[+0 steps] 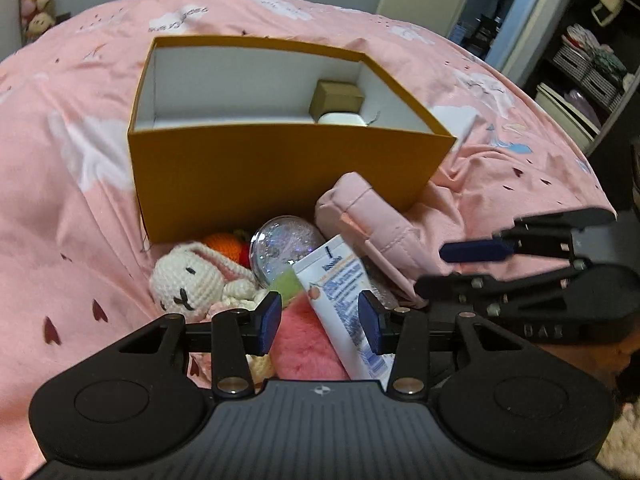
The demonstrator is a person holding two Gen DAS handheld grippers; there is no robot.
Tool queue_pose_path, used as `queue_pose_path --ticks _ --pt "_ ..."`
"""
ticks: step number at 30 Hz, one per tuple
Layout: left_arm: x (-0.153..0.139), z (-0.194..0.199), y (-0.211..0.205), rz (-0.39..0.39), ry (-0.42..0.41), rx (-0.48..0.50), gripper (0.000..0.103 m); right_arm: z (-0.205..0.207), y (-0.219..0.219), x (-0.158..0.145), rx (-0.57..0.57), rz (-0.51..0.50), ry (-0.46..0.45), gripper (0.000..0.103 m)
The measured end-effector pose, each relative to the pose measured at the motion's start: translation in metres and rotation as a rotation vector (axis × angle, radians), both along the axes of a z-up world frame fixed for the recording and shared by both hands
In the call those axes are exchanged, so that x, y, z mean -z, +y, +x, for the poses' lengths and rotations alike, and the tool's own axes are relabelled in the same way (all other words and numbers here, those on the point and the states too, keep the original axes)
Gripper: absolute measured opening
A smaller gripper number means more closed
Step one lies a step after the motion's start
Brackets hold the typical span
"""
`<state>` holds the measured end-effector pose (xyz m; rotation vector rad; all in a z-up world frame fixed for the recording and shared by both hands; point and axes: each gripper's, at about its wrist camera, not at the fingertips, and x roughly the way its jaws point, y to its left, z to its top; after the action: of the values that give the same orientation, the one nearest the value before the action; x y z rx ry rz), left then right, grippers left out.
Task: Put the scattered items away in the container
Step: 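Grasp the Vaseline tube with the left gripper while the right gripper grasps the pink pouch, then lower the pink pouch into the shoebox and open the right gripper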
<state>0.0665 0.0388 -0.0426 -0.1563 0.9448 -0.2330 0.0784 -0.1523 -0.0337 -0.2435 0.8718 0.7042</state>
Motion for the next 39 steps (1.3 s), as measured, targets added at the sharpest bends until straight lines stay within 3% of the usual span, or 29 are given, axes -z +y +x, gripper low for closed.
queue_pose_path --ticks 3,8,18,21,25,39 --pt "0.01 0.004 -0.002 -0.026 0.02 -0.002 0.048 0.001 0.002 0.006 -0.004 -0.001 0.02 0.045" --pt "0.014 0.003 -0.009 -0.039 0.014 0.027 0.035 0.002 0.011 0.018 -0.023 -0.05 0.002 0.046" --pt "0.019 0.003 -0.026 -0.036 0.021 0.073 0.034 0.016 0.004 0.017 0.022 -0.059 -0.013 0.042" --pt "0.021 0.003 -0.026 -0.048 0.017 0.062 0.03 0.018 0.005 0.018 0.033 -0.053 -0.016 0.035" --pt "0.016 0.001 -0.024 -0.083 0.0 0.049 0.021 0.019 0.003 0.018 0.045 -0.037 -0.016 0.027" --pt "-0.024 -0.01 -0.014 -0.121 -0.104 0.01 0.02 0.008 -0.012 -0.026 0.025 0.043 -0.081 0.021"
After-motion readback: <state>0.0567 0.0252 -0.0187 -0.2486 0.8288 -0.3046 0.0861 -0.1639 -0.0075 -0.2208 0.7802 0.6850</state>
